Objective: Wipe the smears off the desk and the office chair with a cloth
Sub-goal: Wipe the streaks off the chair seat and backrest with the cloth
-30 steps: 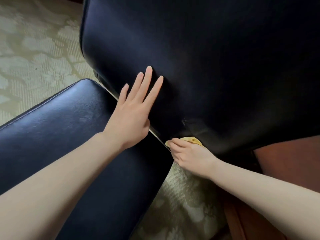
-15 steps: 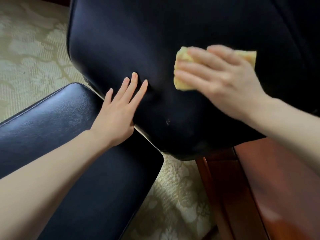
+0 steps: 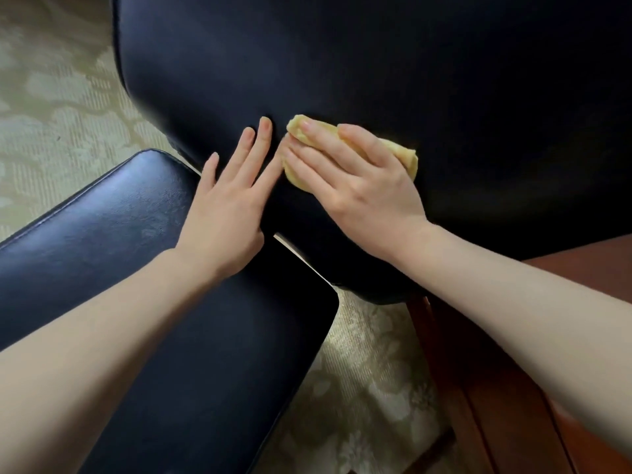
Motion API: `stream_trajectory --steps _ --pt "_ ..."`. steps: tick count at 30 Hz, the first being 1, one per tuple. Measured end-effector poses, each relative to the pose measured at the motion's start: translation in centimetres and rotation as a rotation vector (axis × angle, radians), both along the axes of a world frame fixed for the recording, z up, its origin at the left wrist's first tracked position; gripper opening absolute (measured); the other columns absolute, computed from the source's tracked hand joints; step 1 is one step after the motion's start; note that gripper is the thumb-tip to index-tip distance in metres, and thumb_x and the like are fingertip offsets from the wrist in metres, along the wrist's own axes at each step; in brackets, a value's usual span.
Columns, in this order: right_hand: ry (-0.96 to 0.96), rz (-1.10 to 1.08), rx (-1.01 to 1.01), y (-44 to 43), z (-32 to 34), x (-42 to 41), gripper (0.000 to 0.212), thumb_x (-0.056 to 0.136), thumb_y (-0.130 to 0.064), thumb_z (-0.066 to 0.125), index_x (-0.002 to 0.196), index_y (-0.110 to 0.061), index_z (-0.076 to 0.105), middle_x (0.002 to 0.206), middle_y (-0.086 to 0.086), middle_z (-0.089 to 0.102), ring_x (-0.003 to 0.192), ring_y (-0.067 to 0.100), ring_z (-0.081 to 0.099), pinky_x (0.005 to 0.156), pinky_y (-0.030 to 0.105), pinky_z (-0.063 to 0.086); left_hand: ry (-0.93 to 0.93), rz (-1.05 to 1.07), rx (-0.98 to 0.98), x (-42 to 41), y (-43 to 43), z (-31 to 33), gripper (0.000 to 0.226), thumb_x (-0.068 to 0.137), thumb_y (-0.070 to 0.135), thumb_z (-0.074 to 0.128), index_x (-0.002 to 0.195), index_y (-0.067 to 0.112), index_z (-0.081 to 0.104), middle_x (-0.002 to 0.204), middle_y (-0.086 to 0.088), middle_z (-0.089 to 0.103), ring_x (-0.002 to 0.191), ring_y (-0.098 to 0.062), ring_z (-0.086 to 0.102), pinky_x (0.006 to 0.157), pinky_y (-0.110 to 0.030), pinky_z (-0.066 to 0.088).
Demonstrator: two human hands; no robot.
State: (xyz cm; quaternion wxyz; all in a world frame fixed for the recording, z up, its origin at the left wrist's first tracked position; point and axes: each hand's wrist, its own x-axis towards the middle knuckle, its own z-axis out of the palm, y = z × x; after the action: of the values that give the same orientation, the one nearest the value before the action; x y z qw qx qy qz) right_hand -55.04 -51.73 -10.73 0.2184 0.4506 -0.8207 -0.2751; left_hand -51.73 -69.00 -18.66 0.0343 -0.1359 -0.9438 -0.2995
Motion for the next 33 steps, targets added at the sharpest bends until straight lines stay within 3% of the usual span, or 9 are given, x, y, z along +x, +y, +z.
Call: stream_trajectory --steps 3,7,11,13,15,19,24,29,33 --pt "-0.052 0.048 0.114 1.9 -1.7 1.8 0.038 0.099 -0.01 0.035 0.13 -0.012 0.057 0.139 0.003 0.052 0.133 0.018 0.043 0.11 0.035 0.034 0.013 0.027 -0.023 0.2 0.2 -0.1 0.103 0.062 -0.01 0.042 0.153 0.019 0.002 0.16 -0.007 -0.006 0.148 -0.025 0.001 0.113 -0.052 0.016" --pt "-0.226 0.054 0.441 5.7 -3.8 6.3 0.04 0.092 -0.014 0.04 0.127 -0.015 0.061 0.136 0.0 0.055 0.132 0.015 0.044 0.111 0.033 0.031 0.01 0.049 -0.057 0.2 0.5 -0.2 0.111 0.056 -0.016 0.047 0.153 0.016 0.002 0.16 -0.01 -0.005 0.147 -0.027 0.001 0.112 -0.054 0.018" --pt "-0.383 -0.043 0.618 8.5 -2.5 9.1 0.051 0.093 -0.011 0.024 0.124 -0.019 0.064 0.132 -0.002 0.058 0.132 0.014 0.043 0.111 0.03 0.032 -0.01 0.063 -0.07 0.4 0.9 -0.1 0.114 0.055 -0.016 0.049 0.153 0.016 0.001 0.16 -0.009 -0.008 0.147 -0.026 -0.002 0.113 -0.054 0.016" --pt "-0.466 -0.071 0.566 9.5 -0.7 9.3 0.054 0.096 -0.021 0.015 0.131 -0.022 0.056 0.139 -0.004 0.052 0.133 0.012 0.042 0.11 0.029 0.034 -0.035 0.074 -0.067 0.5 1.0 0.1 0.114 0.056 -0.016 0.051 0.153 0.016 -0.001 0.16 -0.008 -0.011 0.147 -0.025 -0.005 0.114 -0.053 0.014" --pt "-0.561 -0.183 0.453 10.3 2.3 9.6 0.048 0.095 -0.025 0.024 0.126 -0.027 0.06 0.135 -0.009 0.055 0.127 0.009 0.048 0.102 0.028 0.043 -0.055 0.075 -0.066 0.7 1.2 0.4 0.114 0.058 -0.015 0.053 0.152 0.016 -0.002 0.16 -0.008 -0.012 0.147 -0.025 -0.006 0.114 -0.053 0.013" --pt "-0.332 -0.08 0.414 11.5 7.8 8.5 0.04 0.098 -0.014 0.035 0.133 -0.019 0.055 0.141 -0.005 0.049 0.132 0.014 0.042 0.109 0.03 0.036 -0.077 0.069 -0.081 0.9 1.3 1.0 0.114 0.059 -0.011 0.059 0.152 0.015 -0.001 0.16 -0.009 -0.01 0.147 -0.027 -0.003 0.113 -0.054 0.014" --pt "-0.181 -0.094 0.203 9.6 12.6 4.7 0.037 0.103 -0.004 0.032 0.131 -0.01 0.055 0.135 0.002 0.055 0.129 0.023 0.047 0.102 0.034 0.036 -0.105 0.047 -0.076 1.0 1.0 1.6 0.114 0.062 -0.009 0.061 0.152 0.017 -0.004 0.16 -0.007 -0.013 0.147 -0.026 -0.004 0.114 -0.052 0.013" --pt "-0.132 0.039 0.201 5.3 11.0 1.0 0.034 0.099 -0.003 0.041 0.124 -0.011 0.062 0.133 -0.002 0.057 0.126 0.02 0.051 0.097 0.03 0.046 -0.083 0.044 0.024 1.3 0.5 1.6 0.113 0.061 -0.014 0.053 0.152 0.022 -0.002 0.159 0.0 -0.014 0.148 -0.022 -0.003 0.117 -0.05 0.008" --pt "-0.158 0.018 0.286 0.5 7.2 -1.0 0.034 0.099 -0.012 0.037 0.124 -0.017 0.06 0.136 -0.005 0.055 0.132 0.016 0.043 0.103 0.028 0.04 -0.021 0.095 0.166 1.5 0.2 1.3 0.1 0.063 -0.02 0.047 0.152 0.016 0.018 0.16 -0.003 0.002 0.147 -0.026 0.008 0.116 -0.051 0.01"
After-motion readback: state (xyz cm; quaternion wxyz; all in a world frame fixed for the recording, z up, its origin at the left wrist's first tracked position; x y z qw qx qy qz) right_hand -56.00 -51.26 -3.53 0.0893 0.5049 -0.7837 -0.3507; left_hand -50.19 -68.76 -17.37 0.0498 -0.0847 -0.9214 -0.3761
